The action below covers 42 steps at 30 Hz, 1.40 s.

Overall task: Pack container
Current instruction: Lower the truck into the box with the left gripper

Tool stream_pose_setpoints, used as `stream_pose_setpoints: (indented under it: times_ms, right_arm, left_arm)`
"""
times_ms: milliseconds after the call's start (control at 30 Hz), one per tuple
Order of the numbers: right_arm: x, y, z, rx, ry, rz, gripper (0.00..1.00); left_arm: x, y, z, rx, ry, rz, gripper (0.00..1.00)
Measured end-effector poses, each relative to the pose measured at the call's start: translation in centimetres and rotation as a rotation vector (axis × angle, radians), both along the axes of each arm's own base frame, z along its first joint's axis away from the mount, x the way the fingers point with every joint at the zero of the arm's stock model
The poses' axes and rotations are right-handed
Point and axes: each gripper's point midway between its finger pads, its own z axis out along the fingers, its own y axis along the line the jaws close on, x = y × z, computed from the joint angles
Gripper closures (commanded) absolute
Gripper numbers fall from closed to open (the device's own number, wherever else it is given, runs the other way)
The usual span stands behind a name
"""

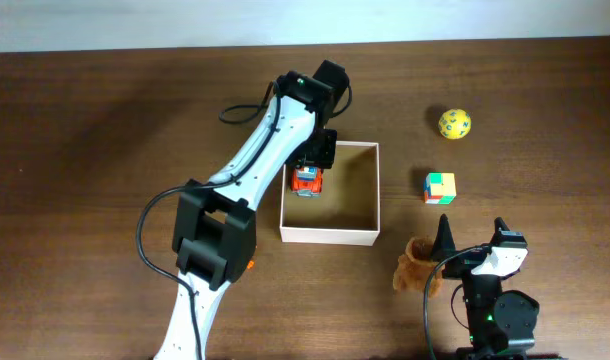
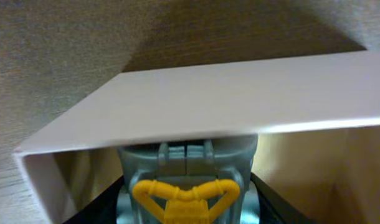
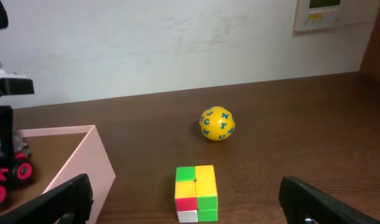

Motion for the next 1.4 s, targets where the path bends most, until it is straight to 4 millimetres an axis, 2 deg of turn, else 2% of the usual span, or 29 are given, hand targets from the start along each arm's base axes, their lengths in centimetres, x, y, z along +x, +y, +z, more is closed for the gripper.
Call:
stream_pose_setpoints:
  times_ms: [267,400,767,867,1400]
  right_arm:
    - [0.0,0.0,0.0,0.000,0.000,0.000,0.01]
    - [0.0,0.0,0.0,0.000,0.000,0.000,0.01]
    - [0.0,0.0,0.0,0.000,0.000,0.000,0.01]
    - [0.0,0.0,0.0,-0.001,0.000,0.000,0.01]
    - [0.0,0.0,0.0,0.000,0.000,0.000,0.01]
  left_arm:
    - [-0.3,0.3,-1.2,0.012,0.016,0.030,0.60]
    - [-0.3,0.2,-1.2,0.010,0.014,0.031,0.52]
    - [-0.4,0.3,-1.2,0.013,0.018,0.035,0.46]
    - [-0.4,0.3,-1.2,0.013,0.018,0.036,0.39]
    - [-0.3,0.5,-1.2,0.026,0.013,0.041,0.39]
